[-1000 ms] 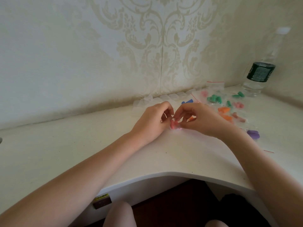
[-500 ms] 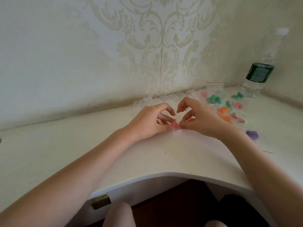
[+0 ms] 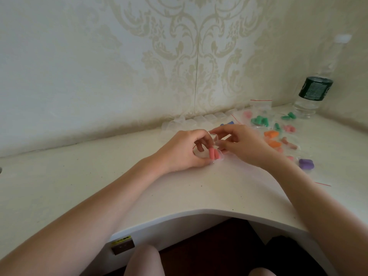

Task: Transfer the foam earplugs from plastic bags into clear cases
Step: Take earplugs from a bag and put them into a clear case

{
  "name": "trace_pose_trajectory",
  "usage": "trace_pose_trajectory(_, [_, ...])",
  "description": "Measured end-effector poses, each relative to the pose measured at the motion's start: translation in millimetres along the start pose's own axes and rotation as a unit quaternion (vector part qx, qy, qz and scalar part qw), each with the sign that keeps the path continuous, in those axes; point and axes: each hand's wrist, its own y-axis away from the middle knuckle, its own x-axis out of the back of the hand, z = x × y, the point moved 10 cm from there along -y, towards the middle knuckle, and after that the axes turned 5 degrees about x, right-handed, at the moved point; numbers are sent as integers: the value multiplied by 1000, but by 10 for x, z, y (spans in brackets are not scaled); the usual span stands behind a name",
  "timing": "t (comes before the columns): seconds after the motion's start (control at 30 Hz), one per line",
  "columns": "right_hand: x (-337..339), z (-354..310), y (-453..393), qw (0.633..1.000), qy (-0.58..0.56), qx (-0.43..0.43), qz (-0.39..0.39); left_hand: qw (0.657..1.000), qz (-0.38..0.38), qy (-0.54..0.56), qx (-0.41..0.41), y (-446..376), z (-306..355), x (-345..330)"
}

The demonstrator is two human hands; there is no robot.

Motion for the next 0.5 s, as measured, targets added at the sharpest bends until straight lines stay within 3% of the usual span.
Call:
trace_pose_trajectory(0.2, [61,42,-1,998,-33,-18,49,999,-7,-51,-5,-12,-9,-8])
trace_pose_trajectory(0.37, [76,38,12,997,-34,-28,65,989,15,-130,-61,-15,100,-3])
trace_pose_trajectory(0.5, [96,46,38,995,-49,-35,76,993,-3,-106,-44,-11,75,-67])
